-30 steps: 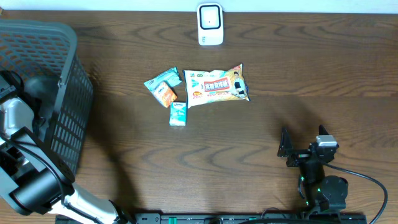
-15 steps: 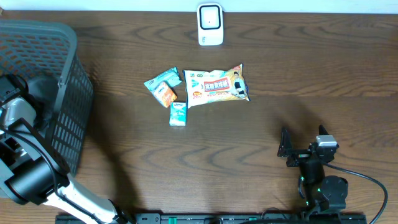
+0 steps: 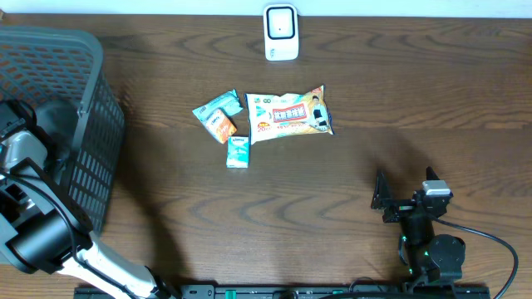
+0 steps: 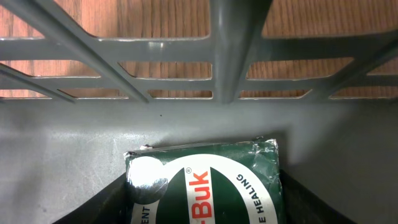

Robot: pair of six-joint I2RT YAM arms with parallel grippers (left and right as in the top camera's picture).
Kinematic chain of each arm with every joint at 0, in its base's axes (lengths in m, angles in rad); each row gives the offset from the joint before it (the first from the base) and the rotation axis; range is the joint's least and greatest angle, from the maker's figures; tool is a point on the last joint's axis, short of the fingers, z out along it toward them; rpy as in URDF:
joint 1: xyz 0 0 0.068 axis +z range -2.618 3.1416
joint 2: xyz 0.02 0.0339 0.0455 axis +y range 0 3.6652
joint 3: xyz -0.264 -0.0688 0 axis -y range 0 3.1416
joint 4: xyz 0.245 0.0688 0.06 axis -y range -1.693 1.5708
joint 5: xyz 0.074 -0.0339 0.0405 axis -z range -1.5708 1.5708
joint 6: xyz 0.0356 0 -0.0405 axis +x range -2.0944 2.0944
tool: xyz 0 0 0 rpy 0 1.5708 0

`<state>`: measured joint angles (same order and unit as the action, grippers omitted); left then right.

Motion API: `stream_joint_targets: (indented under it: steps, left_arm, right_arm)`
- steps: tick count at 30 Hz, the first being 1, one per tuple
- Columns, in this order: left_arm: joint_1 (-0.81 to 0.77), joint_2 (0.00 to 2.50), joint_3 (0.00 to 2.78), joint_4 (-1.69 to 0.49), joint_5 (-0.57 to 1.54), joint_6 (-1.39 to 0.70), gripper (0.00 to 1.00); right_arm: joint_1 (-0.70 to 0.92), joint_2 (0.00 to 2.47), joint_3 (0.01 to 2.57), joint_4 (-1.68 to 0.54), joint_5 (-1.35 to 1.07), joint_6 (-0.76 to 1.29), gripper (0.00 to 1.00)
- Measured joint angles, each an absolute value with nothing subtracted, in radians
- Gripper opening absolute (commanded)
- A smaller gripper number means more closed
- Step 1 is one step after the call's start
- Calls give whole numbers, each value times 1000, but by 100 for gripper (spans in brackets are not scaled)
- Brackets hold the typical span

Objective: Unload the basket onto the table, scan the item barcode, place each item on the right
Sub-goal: 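Reach the left gripper into the basket and grasp the green Zam-Buk tin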

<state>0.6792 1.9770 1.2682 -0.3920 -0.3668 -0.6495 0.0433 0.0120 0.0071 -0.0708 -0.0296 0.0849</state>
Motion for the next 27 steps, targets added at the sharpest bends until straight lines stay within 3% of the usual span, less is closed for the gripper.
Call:
stream_joint_targets:
  steps: [15, 21, 27]
  left_arm:
    - [681, 1934, 1255, -450, -357, -638, 59]
    - [681, 1747, 1245, -467, -312, -630, 59]
    - [686, 1493, 1245, -410, -119, -632, 59]
  right_arm:
    - [43, 12, 7, -70, -30, 85, 99]
    - [43, 12, 7, -70, -30, 85, 99]
    - [43, 12, 7, -70, -30, 85, 99]
